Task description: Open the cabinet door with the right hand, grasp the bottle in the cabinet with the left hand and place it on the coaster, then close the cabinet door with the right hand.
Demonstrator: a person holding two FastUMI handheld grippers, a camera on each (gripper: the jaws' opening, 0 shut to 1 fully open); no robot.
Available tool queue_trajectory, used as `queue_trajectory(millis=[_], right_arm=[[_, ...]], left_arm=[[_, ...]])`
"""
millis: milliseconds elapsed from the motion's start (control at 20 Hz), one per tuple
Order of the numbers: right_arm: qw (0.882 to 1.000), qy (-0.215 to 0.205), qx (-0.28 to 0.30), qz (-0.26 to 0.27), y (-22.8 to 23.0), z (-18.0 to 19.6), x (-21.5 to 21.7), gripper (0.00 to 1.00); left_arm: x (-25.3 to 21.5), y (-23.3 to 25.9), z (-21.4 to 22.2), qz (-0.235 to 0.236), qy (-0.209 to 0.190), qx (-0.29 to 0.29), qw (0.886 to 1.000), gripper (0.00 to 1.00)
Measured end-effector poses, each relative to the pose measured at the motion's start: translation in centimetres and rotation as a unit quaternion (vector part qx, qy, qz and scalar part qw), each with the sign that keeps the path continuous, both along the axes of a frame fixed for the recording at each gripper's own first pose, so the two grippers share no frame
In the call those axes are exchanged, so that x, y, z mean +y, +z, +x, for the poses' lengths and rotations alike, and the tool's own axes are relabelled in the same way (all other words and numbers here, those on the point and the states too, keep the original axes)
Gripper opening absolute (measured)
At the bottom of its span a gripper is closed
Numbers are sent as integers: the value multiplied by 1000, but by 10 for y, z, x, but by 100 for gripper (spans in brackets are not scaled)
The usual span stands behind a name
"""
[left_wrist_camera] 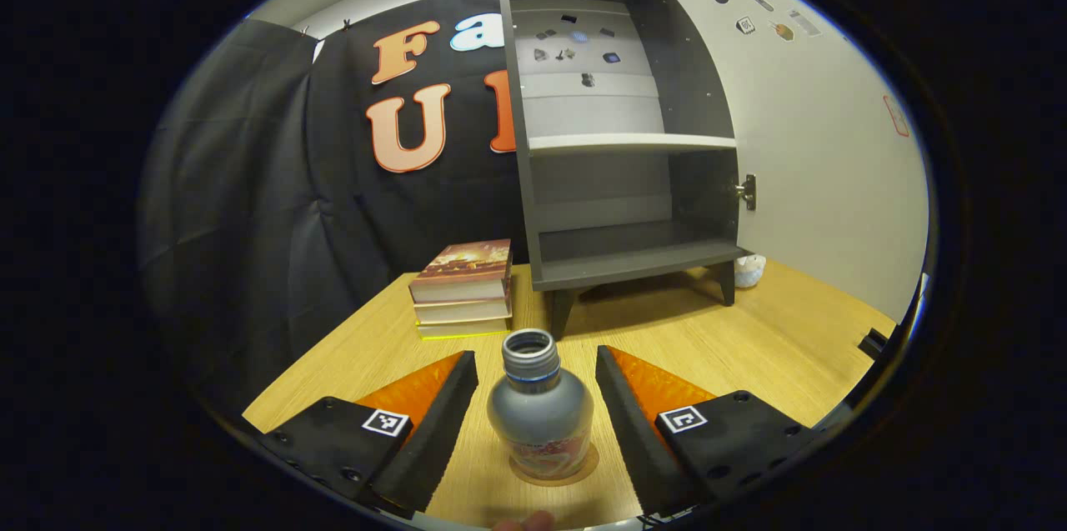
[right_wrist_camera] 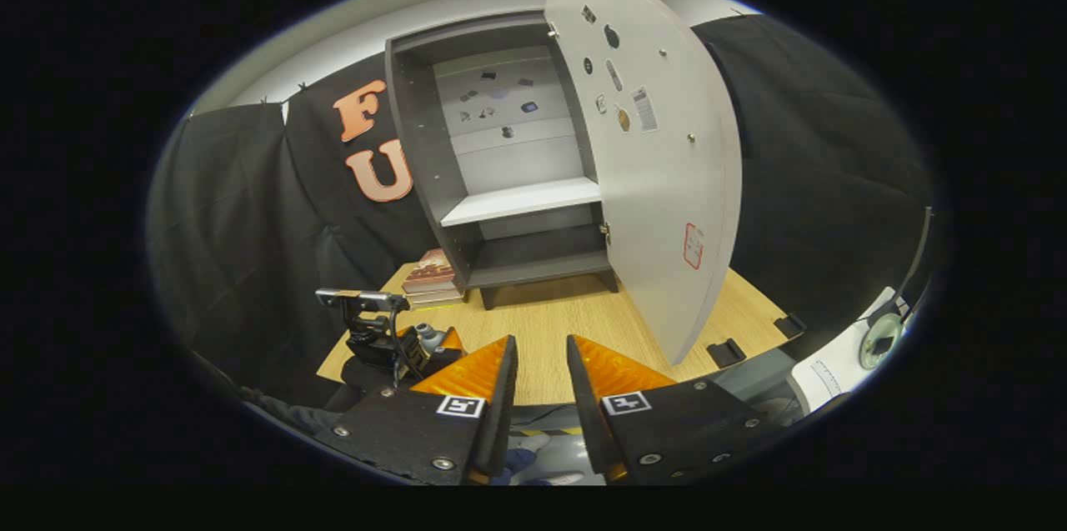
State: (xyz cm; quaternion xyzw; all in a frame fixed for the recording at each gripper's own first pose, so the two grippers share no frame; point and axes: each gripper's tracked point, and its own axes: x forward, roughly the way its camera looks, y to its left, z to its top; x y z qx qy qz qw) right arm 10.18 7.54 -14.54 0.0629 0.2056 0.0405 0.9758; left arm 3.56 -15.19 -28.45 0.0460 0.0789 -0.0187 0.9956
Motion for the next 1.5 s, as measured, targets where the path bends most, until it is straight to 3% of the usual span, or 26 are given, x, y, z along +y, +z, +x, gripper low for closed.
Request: queue_trajectory(millis=[300, 600, 650, 700, 750, 800, 850, 950, 1000, 1050, 1100, 1500], right_arm=[[999, -7, -41, 10, 27, -2, -15, 37], [994, -30, -108, -10, 82, 10, -68, 41], [992, -37, -120, -17, 93, 12, -81, 51], [990, -43, -130, -23, 102, 15, -93, 51], [988, -50, -140, -29, 112, 17, -106, 43], [987, -58, -149, -35, 121, 19, -121, 52], [984, -66, -158, -40, 130, 23, -135, 44], [981, -78, -172, -47, 145, 30, -160, 45], [980, -81, -174, -49, 149, 34, -170, 39], [980, -82, -173, -47, 147, 40, -179, 47], [980, -81, -174, -45, 148, 45, -186, 47], [982, -59, -177, -35, 138, 76, -182, 51]], left_arm=[[-4, 85, -7, -15, -8, -56, 998, 93], [-19, 157, -18, -32, -44, -78, 995, 93], [-20, 161, -18, -37, -46, -74, 996, 93], [-21, 166, -20, -44, -46, -68, 996, 93], [-21, 170, -20, -50, -46, -63, 996, 93], [-21, 173, -22, -54, -46, -58, 996, 93], [-22, 176, -24, -56, -47, -55, 996, 93], [-22, 180, -26, -48, -47, -55, 996, 93], [-22, 181, -27, -42, -47, -57, 996, 93], [-20, 182, -28, -36, -44, -58, 997, 93], [-22, 183, -30, -34, -46, -58, 997, 93], [-39, 184, -43, -24, -60, -47, 997, 93]])
